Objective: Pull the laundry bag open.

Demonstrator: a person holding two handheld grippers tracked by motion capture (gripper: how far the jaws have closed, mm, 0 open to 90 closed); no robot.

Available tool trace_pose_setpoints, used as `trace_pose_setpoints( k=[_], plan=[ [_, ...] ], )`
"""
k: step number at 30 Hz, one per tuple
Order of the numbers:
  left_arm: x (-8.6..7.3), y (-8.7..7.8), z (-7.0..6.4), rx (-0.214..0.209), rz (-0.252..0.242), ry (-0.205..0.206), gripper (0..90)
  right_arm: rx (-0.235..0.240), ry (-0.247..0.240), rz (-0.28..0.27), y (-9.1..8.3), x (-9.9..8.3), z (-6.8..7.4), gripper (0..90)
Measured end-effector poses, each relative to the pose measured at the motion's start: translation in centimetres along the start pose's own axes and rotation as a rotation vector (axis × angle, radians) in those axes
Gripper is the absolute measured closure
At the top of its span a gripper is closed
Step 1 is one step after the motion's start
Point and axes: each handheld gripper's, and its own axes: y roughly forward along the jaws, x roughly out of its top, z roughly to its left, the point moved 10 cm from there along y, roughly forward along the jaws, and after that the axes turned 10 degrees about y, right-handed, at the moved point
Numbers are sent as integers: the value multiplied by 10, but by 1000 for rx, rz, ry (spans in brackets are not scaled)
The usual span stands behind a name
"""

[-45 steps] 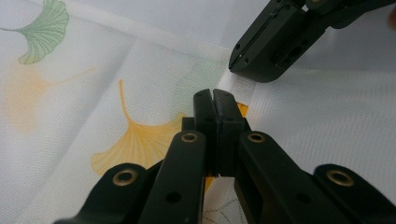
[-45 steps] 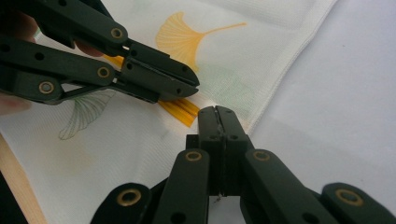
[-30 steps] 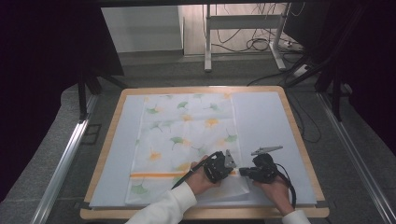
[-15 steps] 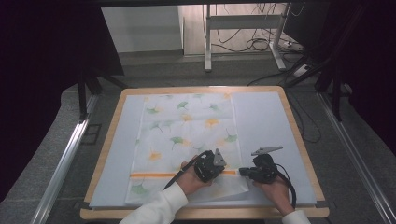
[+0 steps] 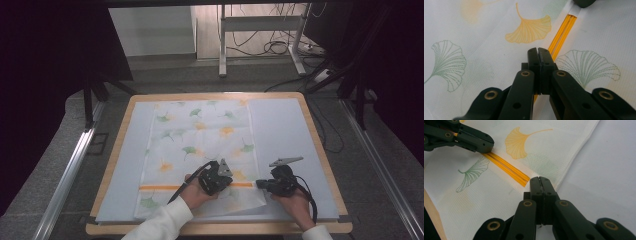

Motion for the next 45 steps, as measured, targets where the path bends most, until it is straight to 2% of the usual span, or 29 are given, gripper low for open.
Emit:
trace_pose_setpoints(
  k=[45],
  plan=[
    [-36,-25,10,9,9,-67,900,5,6,-7,0,0,0,894]
  ],
)
